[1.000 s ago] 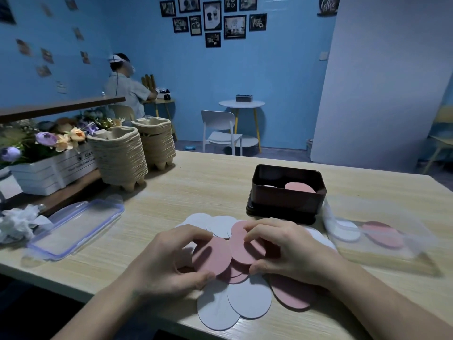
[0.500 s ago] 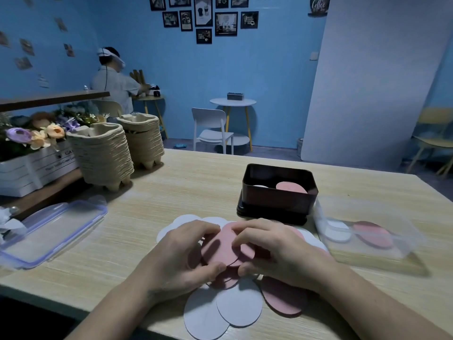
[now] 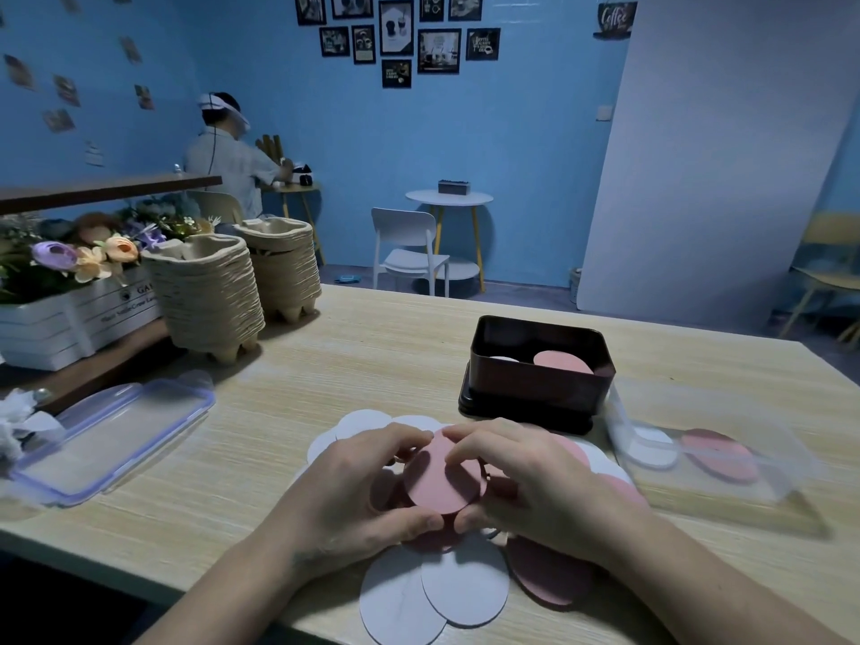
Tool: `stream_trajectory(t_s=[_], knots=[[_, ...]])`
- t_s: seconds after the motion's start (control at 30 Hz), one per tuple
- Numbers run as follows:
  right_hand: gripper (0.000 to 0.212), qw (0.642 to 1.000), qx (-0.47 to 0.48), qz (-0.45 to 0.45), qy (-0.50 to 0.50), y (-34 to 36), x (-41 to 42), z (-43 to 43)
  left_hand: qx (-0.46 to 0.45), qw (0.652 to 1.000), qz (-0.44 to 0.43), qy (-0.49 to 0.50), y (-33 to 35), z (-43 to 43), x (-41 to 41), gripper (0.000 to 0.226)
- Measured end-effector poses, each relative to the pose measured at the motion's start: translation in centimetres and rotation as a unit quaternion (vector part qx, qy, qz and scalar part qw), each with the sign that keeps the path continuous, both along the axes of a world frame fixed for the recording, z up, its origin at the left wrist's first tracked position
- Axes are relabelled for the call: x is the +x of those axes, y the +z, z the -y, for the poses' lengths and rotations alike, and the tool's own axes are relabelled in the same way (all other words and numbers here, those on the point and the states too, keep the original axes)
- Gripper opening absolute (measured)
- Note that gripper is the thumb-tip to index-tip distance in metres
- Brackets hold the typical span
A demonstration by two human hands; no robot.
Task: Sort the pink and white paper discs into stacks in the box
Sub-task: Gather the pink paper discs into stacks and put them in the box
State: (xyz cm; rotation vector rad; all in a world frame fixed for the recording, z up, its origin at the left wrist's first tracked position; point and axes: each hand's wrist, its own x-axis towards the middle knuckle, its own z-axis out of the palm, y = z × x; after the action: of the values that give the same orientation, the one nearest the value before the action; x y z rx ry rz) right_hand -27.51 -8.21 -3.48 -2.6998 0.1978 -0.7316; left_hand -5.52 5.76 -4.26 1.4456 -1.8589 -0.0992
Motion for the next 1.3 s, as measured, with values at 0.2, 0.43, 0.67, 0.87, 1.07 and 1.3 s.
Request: stream_trajectory(t_s=[0.2, 0.43, 0.67, 0.87, 1.07, 1.3], knots=[[0.036, 1.000, -0.011, 0.000, 0.005, -0.1, 0.3, -0.1, 0.008, 0.999, -0.030, -0.025, -0.1, 0.0, 0.0, 0.065], [0.032, 1.000, 0.010, -0.002, 0.008, 0.6, -0.1, -0.7, -0.006, 0.999, -0.017, -0.033, -0.3, 0.1, 0.1, 0.059], [0.031, 0.999, -0.013, -0.024, 0.026, 1.2, 0.3, -0.9, -0.047, 0.998, 0.013, -0.031, -0.4, 0.4, 0.2, 0.033], [0.029, 1.000, -0.004, -0.012, 0.025, 1.2, 0.1, -0.7, -0.034, 0.999, 0.006, -0.038, -0.4, 0.5, 0.1, 0.035], [0.035, 1.000, 0.005, -0.016, 0.021, 1.0, -0.2, -0.4, -0.041, 0.998, 0.017, -0.044, -0.2, 0.4, 0.1, 0.029], [0.034, 1.000, -0.013, -0.021, 0.015, 0.7, 0.0, -0.3, -0.026, 0.998, 0.016, -0.052, -0.2, 0.4, 0.1, 0.030]])
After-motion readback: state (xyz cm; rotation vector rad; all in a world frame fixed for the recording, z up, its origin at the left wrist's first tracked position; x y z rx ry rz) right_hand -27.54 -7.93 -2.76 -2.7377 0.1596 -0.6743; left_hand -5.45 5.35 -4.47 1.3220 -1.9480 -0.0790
